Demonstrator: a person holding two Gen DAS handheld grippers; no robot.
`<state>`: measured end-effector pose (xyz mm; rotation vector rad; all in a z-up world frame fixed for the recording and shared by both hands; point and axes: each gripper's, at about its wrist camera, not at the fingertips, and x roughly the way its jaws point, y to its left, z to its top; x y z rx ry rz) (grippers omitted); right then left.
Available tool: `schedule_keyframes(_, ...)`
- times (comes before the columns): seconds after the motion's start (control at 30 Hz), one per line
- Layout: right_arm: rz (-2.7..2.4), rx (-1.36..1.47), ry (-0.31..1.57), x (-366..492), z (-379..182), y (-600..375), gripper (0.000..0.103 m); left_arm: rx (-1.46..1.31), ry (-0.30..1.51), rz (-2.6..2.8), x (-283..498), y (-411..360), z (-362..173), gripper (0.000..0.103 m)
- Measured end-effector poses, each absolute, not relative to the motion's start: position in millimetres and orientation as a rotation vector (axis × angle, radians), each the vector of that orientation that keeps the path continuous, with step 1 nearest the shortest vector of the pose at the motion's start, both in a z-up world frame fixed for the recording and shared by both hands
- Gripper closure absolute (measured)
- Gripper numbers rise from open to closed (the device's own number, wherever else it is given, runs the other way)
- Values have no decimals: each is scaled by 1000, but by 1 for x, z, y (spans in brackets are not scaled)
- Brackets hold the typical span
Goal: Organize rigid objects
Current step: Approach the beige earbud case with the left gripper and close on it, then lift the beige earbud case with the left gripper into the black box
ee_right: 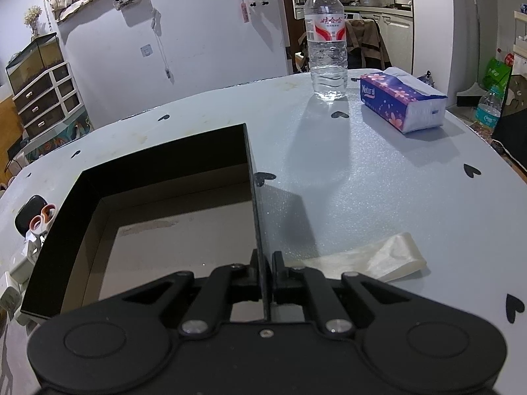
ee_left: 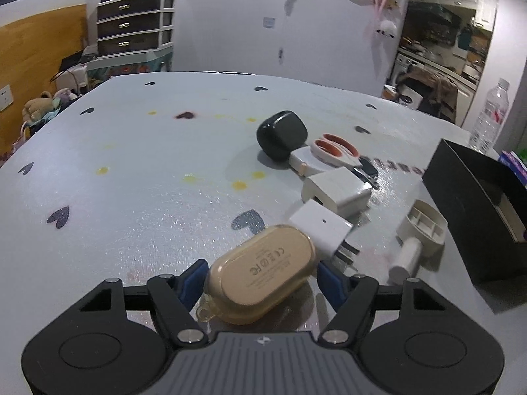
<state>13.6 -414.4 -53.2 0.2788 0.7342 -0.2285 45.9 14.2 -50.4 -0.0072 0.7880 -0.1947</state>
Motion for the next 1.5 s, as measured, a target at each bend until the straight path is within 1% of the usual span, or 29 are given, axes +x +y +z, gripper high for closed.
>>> schedule_keyframes(0.07, -228, 279, 734, 14, -53, -414, 97, -3, 791, -206, 42, 15, -51, 30)
schedule_keyframes(0.17, -228, 279, 734, 14, -53, -414, 97, 5, 789, -209, 39, 15, -52, 34)
schedule_keyframes(0.23, -227, 279, 734, 14, -53, -414, 97, 19, 787, -200, 38, 15, -51, 45)
schedule_keyframes(0.3, -227, 280, 734, 13, -53, -414, 97, 21, 788, -207, 37, 15, -50, 47)
schedule_keyframes(0.47, -224, 279, 733, 14, -53, -414, 97, 56, 775, -220, 40, 11, -51, 47)
schedule_keyframes(0.63, -220, 278, 732, 14, -54, -414, 97, 88, 732, -220, 52, 4, -57, 41)
schedule_keyframes(0.77, -220, 277, 730, 14, -54, -414, 97, 133, 705, -210, 52, -3, -61, 41)
schedule_keyframes(1.0, -220, 271, 727, 14, -54, -413, 97, 42, 696, -140, 52, 11, -49, 44)
schedule_keyframes(1.07, -220, 268, 732, 14, -54, -414, 97, 15, 667, -141, 50, 13, -38, 46)
schedule_keyframes(1.1, -220, 267, 735, 15, -54, -414, 97, 5, 652, -146, 50, 12, -32, 51)
schedule_keyframes(1.13, -222, 268, 737, 15, -54, -414, 97, -7, 636, -155, 51, 11, -25, 54)
schedule_keyframes(1.17, -223, 269, 738, 15, -54, -414, 97, -14, 622, -163, 53, 7, -19, 54)
schedule_keyframes(1.3, -221, 274, 735, 15, -54, -415, 97, -5, 569, -245, 63, -20, 2, 56)
schedule_keyframes(1.5, -223, 281, 736, 15, -54, -416, 97, 2, 530, -461, 79, -88, 21, 56)
